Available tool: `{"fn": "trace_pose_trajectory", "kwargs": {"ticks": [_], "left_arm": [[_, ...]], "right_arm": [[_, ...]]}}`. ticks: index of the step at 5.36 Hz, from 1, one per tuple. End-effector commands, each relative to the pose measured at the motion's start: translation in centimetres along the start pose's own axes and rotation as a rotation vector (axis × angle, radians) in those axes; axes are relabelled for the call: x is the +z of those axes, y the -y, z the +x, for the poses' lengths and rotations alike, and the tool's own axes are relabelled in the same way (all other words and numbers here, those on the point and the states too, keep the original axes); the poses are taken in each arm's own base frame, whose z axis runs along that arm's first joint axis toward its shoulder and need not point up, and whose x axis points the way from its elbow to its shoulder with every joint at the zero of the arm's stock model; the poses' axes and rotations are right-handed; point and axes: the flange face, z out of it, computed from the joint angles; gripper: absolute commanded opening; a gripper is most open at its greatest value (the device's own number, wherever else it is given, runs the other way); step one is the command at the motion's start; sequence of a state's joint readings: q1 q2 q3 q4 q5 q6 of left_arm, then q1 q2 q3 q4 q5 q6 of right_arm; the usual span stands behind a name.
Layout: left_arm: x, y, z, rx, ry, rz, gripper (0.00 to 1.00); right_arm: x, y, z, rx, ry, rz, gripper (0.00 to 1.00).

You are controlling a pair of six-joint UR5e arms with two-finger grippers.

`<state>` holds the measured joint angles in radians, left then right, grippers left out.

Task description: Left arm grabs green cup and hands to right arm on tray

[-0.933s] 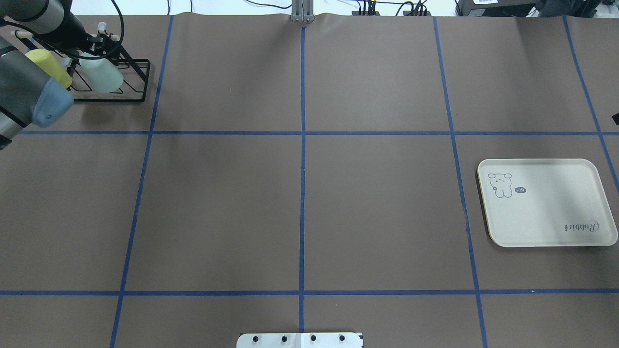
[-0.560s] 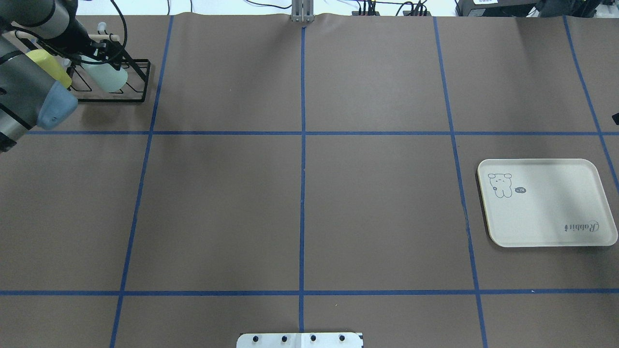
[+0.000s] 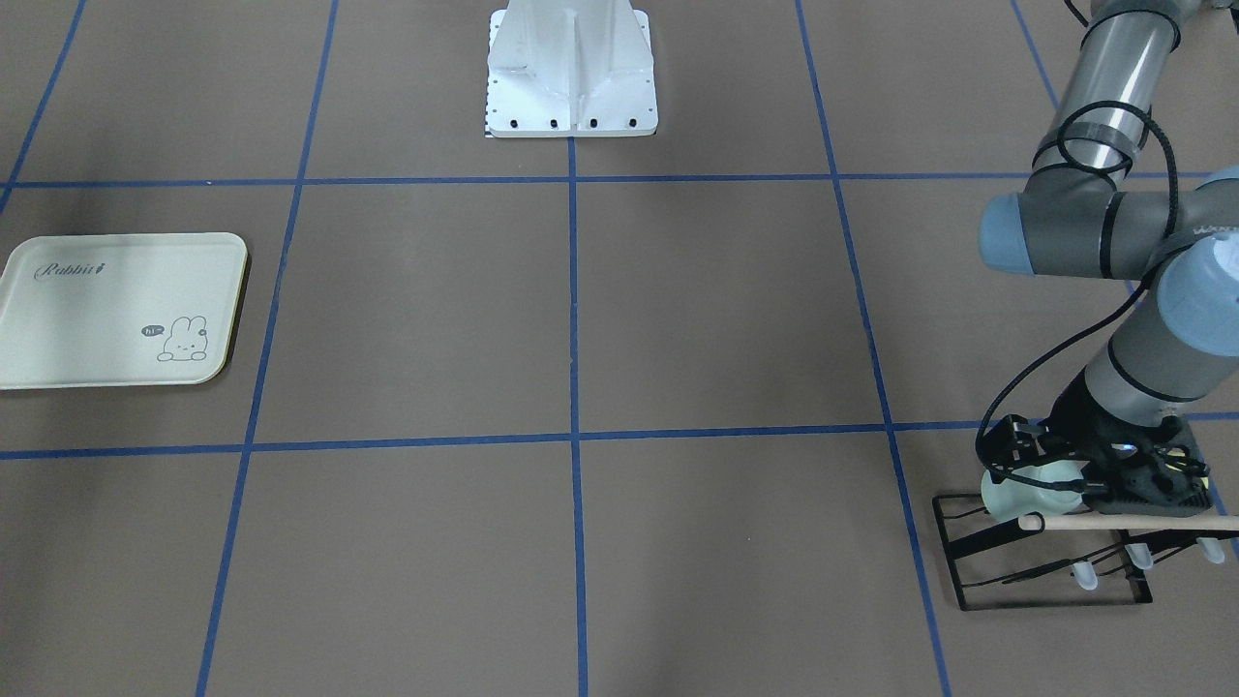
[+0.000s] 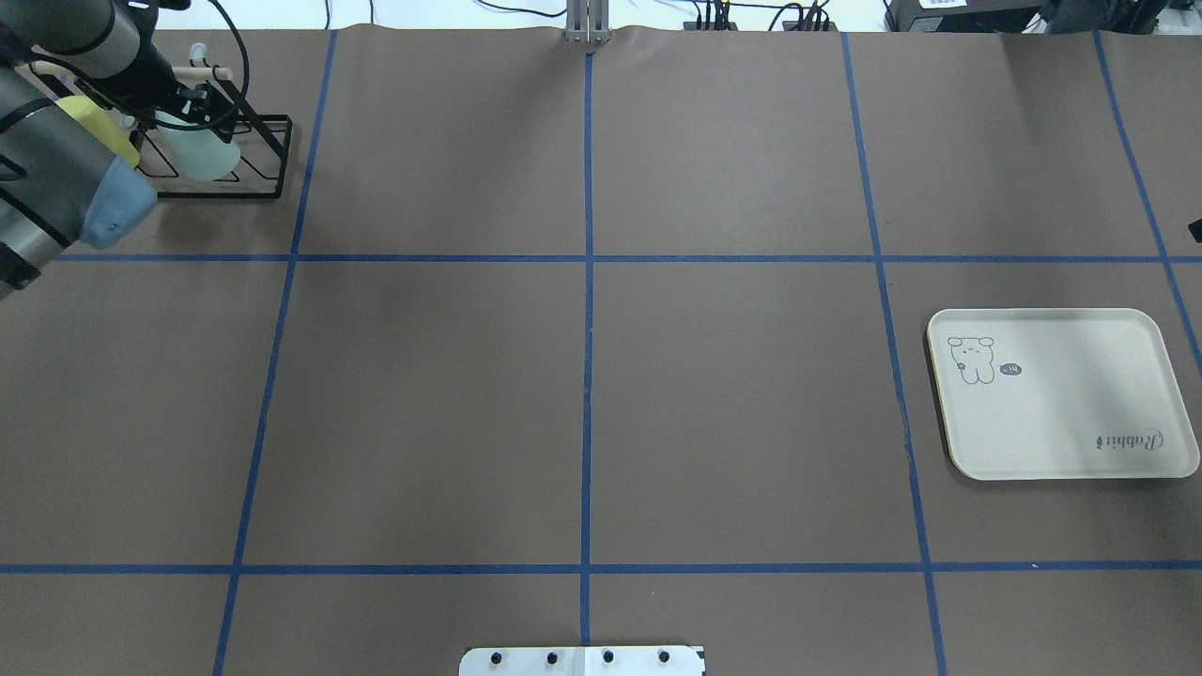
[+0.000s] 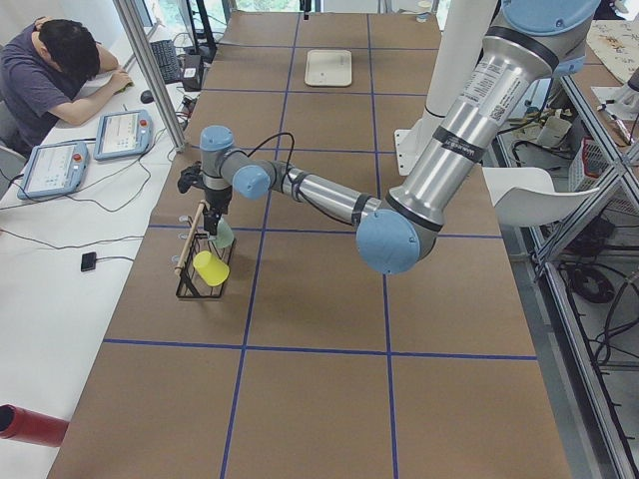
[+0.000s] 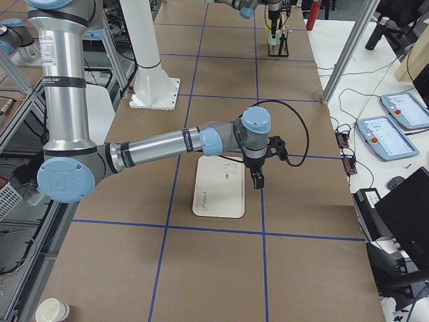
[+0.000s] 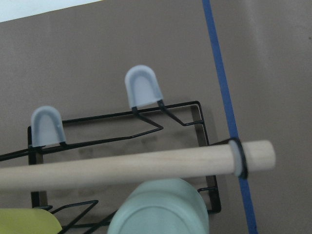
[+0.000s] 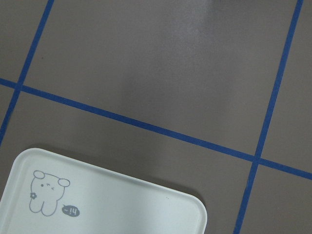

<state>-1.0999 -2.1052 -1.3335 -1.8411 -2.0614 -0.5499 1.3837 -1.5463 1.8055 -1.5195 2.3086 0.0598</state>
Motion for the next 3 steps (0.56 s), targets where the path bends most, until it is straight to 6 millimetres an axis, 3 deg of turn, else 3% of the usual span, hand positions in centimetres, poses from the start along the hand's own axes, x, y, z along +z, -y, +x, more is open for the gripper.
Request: {"fn": "trace_pose_trajectory", "kwargs": {"ticks": [1, 3], "left_arm": [[0.24, -0.05, -0.18, 0.000, 0.002, -0.005, 0.99], [0.22, 0.00, -0.15, 0.018, 0.005, -0.006, 0.94]], "right_arm": [[-0.01, 0.01, -0.01, -0.001, 0.000, 0.001, 1.00], [-0.06, 0.02, -0.06, -0.002, 0.000, 0.002, 1.00]]}}
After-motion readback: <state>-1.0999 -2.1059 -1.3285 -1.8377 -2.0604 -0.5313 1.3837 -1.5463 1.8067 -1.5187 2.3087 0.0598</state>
